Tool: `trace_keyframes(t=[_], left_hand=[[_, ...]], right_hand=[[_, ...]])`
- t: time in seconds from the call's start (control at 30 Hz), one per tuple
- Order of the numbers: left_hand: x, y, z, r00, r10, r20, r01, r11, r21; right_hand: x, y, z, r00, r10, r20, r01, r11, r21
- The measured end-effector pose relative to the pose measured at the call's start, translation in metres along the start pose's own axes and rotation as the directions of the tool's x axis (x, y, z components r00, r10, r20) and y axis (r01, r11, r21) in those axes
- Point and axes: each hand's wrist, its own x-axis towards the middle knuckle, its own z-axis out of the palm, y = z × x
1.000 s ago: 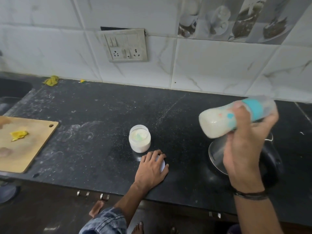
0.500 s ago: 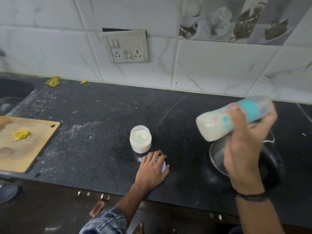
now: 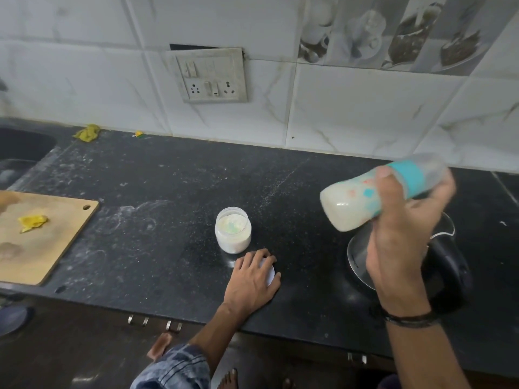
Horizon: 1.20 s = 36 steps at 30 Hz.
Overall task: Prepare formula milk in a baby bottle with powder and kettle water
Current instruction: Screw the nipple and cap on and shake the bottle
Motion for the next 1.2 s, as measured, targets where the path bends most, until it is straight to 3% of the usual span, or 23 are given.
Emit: trace_keyframes(t=[0.1,0.23,0.37,0.5,0.63,0.77,0.93,1.07,1.1,1.2], left_hand=[[0.001,0.002,-0.001,1.0,-0.01,0.02,0.009,1.0,0.007],[-0.001,0.002,-0.002,1.0,-0.002,0.023,0.002,1.0,0.01],[0.002,0.004,-0.005,0.999,-0.016,0.047,0.016,1.0,0.001],[0.0,0.002,-0.004,0.999,-0.008,0.045,0.008,1.0,-0.001],[0.001,0.002,-0.004,0.999,-0.01,0.046,0.009,1.0,0.007],[-0.001,0.001,-0.003,0.999,0.002,0.034,-0.003,1.0,0.006],[0.001,0.003,-0.006,0.999,-0.009,0.041,0.009,1.0,0.008],[0.0,0.002,-0.006,0.999,-0.008,0.044,0.008,1.0,-0.002],[0.001,0.003,-0.006,0.999,-0.009,0.048,0.01,1.0,-0.005],[0.001,0.003,-0.005,0.999,-0.01,0.036,0.01,1.0,0.004]], right_hand=[[0.005,-0.003,-0.003,0.994,-0.017,-0.109,0.029,0.994,0.105],[0.004,-0.003,-0.002,0.991,0.06,0.123,-0.053,0.997,-0.064],[0.004,-0.001,-0.008,1.0,0.027,-0.008,-0.027,0.998,0.055],[0.004,-0.001,-0.006,0.978,0.122,0.167,-0.107,0.99,-0.095],[0.006,-0.003,-0.008,0.999,0.036,-0.021,-0.035,0.999,0.041],[0.004,0.0,-0.008,0.989,0.112,0.098,-0.106,0.992,-0.066],[0.006,-0.003,-0.01,0.996,0.014,-0.085,-0.006,0.996,0.087],[0.007,-0.001,-0.01,0.973,0.145,0.181,-0.123,0.984,-0.127],[0.006,-0.002,-0.012,0.974,0.133,0.184,-0.111,0.986,-0.124],[0.008,-0.003,-0.013,0.998,0.06,0.002,-0.06,0.998,0.011]])
